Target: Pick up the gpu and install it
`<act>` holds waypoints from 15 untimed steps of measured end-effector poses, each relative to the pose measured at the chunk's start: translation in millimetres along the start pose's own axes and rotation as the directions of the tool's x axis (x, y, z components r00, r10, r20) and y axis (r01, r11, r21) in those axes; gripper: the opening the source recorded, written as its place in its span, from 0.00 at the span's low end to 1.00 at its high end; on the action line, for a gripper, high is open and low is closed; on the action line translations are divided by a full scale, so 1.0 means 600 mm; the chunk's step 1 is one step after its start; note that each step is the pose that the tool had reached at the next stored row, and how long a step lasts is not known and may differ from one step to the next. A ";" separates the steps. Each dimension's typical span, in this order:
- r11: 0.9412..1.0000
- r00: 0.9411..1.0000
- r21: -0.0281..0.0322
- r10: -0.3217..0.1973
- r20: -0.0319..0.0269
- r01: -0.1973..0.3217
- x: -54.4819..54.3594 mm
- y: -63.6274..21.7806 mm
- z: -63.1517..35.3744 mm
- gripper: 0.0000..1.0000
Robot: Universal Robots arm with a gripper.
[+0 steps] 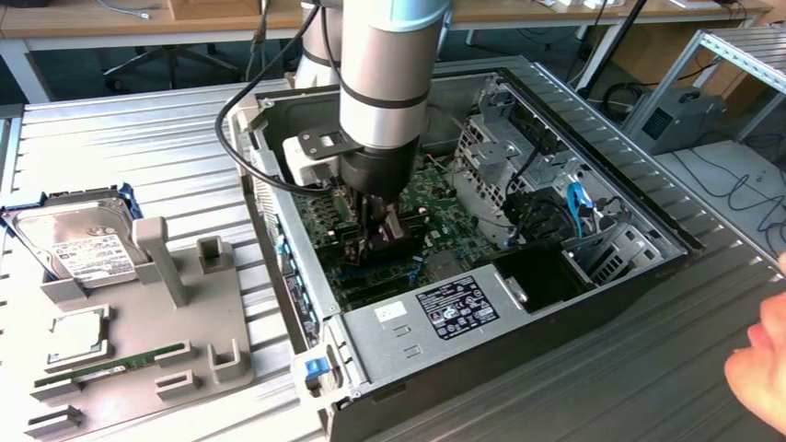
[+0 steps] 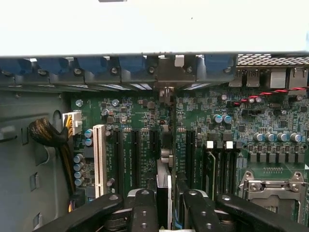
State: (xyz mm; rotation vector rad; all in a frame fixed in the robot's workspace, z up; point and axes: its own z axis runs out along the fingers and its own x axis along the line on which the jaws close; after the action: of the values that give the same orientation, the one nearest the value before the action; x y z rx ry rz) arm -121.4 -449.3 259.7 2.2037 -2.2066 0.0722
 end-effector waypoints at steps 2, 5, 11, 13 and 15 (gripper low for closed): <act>1.000 1.000 0.000 0.000 0.000 0.000 0.000 0.000 0.000 0.26; 1.000 1.000 0.000 0.000 0.000 0.000 0.000 0.000 0.000 0.26; 1.000 1.000 0.000 0.000 0.000 0.000 0.000 0.000 -0.006 0.26; 1.000 1.000 0.000 0.000 0.000 0.000 0.000 0.000 -0.008 0.26; 1.000 1.000 0.000 0.000 0.000 0.000 0.000 0.000 -0.010 0.26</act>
State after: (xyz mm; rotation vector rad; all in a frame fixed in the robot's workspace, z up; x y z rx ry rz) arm -121.4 -449.3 265.7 2.2038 -2.2068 0.0722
